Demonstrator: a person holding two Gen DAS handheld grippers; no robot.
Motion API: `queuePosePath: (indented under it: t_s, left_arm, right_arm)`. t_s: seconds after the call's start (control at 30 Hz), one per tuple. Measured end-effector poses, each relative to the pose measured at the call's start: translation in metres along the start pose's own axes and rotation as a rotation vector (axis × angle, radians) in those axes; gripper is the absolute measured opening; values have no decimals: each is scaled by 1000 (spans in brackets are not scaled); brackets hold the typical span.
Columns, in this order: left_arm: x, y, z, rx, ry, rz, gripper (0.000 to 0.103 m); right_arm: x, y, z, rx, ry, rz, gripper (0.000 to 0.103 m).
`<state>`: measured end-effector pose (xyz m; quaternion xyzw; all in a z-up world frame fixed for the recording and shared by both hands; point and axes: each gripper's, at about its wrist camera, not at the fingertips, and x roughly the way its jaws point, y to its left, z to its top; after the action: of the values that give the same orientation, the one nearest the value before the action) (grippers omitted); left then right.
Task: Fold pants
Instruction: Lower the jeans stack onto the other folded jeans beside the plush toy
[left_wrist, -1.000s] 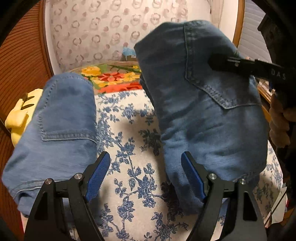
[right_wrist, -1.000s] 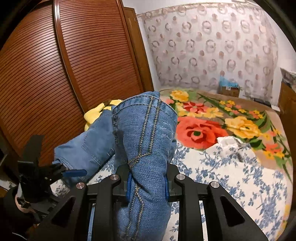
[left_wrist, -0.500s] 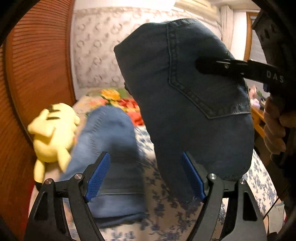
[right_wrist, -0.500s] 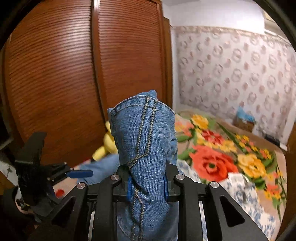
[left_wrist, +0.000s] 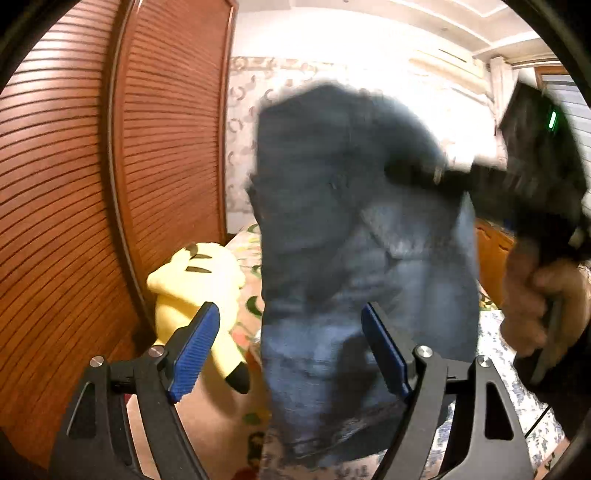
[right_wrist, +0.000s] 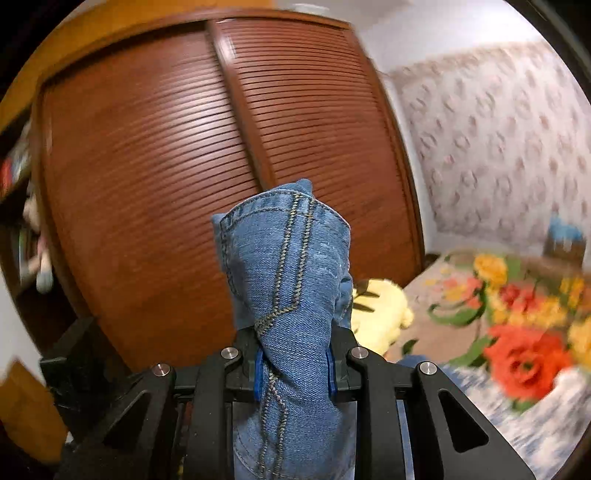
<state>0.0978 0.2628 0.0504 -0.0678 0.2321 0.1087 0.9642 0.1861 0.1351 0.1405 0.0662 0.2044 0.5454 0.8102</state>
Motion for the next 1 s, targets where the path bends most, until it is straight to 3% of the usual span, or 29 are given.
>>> queuePosePath:
  t_s: [0.1, 0.17, 0.23, 0.43, 0.63, 0.77, 0.9, 1.0]
  left_arm:
    - [25, 8, -10, -7, 54, 11, 80]
    - [45, 7, -20, -14, 100, 1, 80]
    - [68, 4, -30, -18, 152, -10, 80]
    - [104, -4, -51, -1, 229, -36, 80]
    - [116, -2, -63, -1, 276, -28, 80]
    - [118, 0, -66, -7, 288, -25, 80]
    - [121, -1, -69, -3, 298, -21, 80]
    - [125, -1, -73, -7, 305, -28, 80]
  right_arm:
    - [44, -52, -49, 123, 121, -68, 25]
    - [67, -86, -84, 154, 225, -180, 25]
    - [62, -105, -96, 158, 213, -224, 27]
    - [47, -107, -69, 80, 272, -247, 42]
    - [35, -67, -40, -88, 201, -303, 46]
    - [27, -46, -47, -136, 147, -270, 46]
    - [49, -58, -56, -158, 223, -329, 46]
    - [59, -87, -72, -82, 282, -377, 46]
